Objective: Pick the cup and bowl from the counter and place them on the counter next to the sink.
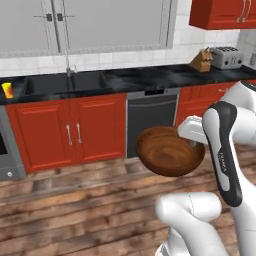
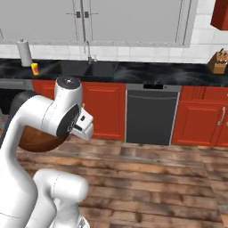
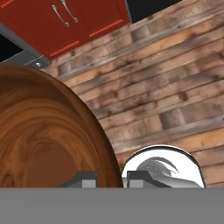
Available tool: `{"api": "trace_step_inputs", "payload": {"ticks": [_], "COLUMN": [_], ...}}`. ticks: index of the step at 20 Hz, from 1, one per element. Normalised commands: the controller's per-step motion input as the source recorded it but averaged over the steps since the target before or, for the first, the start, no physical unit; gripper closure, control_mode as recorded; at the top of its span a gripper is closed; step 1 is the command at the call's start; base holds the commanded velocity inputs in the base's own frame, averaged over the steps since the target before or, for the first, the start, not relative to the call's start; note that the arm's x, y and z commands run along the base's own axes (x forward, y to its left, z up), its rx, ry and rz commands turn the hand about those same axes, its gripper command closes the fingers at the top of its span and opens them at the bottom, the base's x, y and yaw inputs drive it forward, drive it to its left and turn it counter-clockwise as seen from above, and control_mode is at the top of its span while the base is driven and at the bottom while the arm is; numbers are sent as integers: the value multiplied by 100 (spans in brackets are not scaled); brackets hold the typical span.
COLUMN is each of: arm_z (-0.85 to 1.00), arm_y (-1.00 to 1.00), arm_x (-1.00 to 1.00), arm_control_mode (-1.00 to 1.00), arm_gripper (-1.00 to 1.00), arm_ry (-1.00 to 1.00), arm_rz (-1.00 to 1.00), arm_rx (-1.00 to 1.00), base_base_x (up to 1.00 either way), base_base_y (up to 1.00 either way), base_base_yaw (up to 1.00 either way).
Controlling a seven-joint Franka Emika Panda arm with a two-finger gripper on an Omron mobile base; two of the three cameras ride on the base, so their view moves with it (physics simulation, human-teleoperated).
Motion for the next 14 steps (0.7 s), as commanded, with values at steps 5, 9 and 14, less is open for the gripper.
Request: {"api": "trace_step_inputs", "payload": {"ticks": [5, 9, 14], "arm_z": [0, 0, 0], "arm_y": [0, 0, 0], "arm_x": [0, 0, 0], "arm_control_mode": [100, 100, 100], "arm_gripper": [100, 100, 100], "arm_ry": [0, 0, 0], "arm_rz": [0, 0, 0], "arm_rx": [0, 0, 0], "base_base_x": [100, 100, 100], "base_base_y": [0, 0, 0], "base_base_yaw": [-13, -11, -7]}}
